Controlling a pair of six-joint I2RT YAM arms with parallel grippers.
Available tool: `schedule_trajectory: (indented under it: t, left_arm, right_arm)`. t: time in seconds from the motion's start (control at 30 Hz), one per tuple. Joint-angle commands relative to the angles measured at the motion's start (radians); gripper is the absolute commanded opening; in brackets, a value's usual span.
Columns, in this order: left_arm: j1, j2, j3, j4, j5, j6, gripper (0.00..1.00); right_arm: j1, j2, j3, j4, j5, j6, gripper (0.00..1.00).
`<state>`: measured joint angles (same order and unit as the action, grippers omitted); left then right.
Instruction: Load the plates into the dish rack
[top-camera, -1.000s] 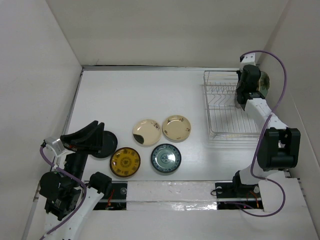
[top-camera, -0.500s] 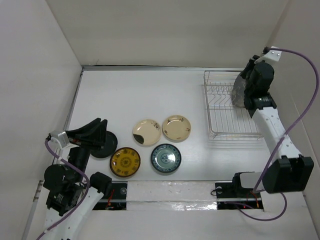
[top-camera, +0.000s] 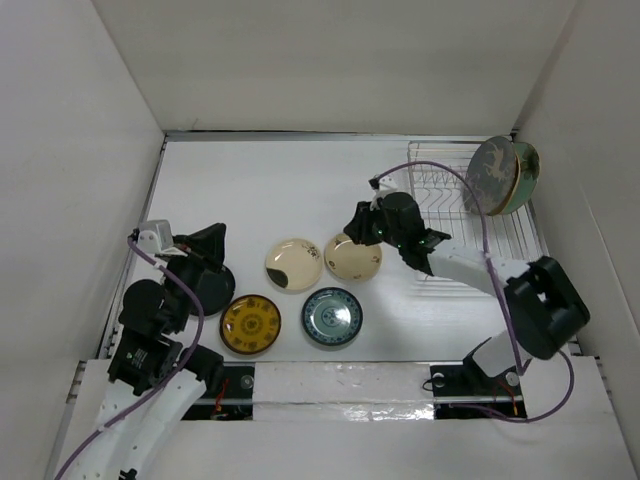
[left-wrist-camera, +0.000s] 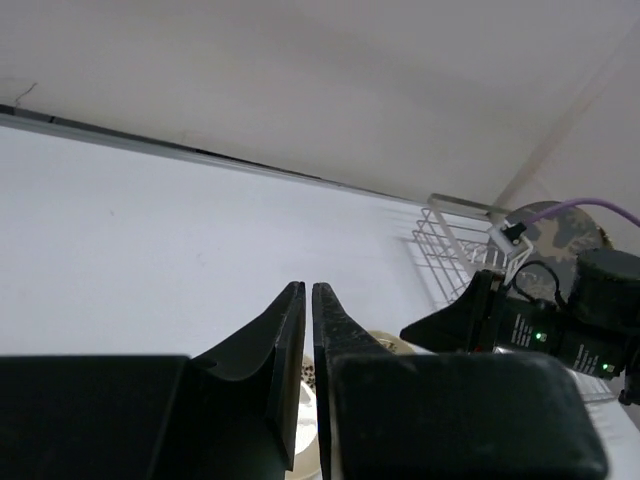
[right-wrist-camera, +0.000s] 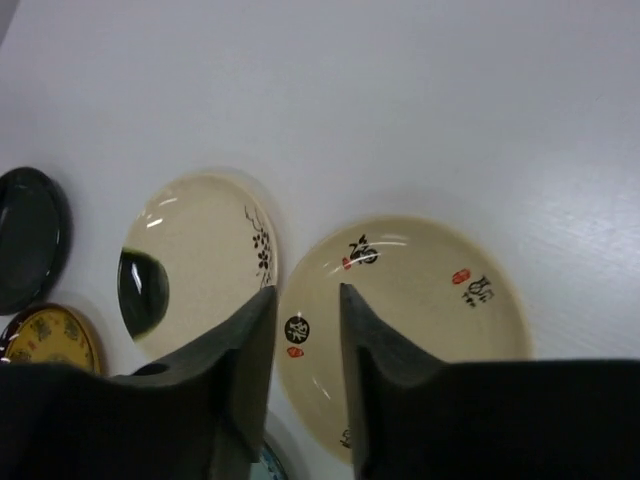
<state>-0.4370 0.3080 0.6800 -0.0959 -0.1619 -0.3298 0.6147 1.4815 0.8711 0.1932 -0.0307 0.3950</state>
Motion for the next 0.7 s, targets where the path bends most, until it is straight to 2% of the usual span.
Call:
schedule_trajectory:
  t: [0.0,0.07,0.1,0.2,0.33,0.47,0.67]
  left_arm:
    - [0.018,0.078,0.001,0.033,-0.007,0.015,0.05]
    - [0.018,0.115,0.004,0.025,-0.022,0.026,0.05]
    - [0.018,0.150,0.009,0.025,-0.025,0.029,0.07]
    - [0.018,0.201,0.015,0.028,-0.024,0.041,0.10]
    - [0.018,0.236,0.024,0.028,-0.025,0.055,0.13]
    - [0.018,0.237,0.023,0.033,-0.030,0.061,0.15]
    - [0.018,0.241,0.026,0.035,-0.022,0.066,0.18]
  right_arm:
    - [0.002,0.115,0.084,0.127,-0.141,-0.015,0.45]
    - [0.019,0.253,0.173,0.080,-0.207,-0.094,0.46]
    - [0.037,0.301,0.286,0.042,-0.234,-0.129,0.45]
    - [0.046,0.445,0.458,-0.055,-0.366,-0.240,0.46]
    - [0.056,0.571,0.595,-0.130,-0.400,-0.284,0.48]
    - [0.056,0.615,0.614,-0.153,-0.457,-0.298,0.54]
    - [0.097,0.681,0.654,-0.283,-0.546,-0.390,0.55]
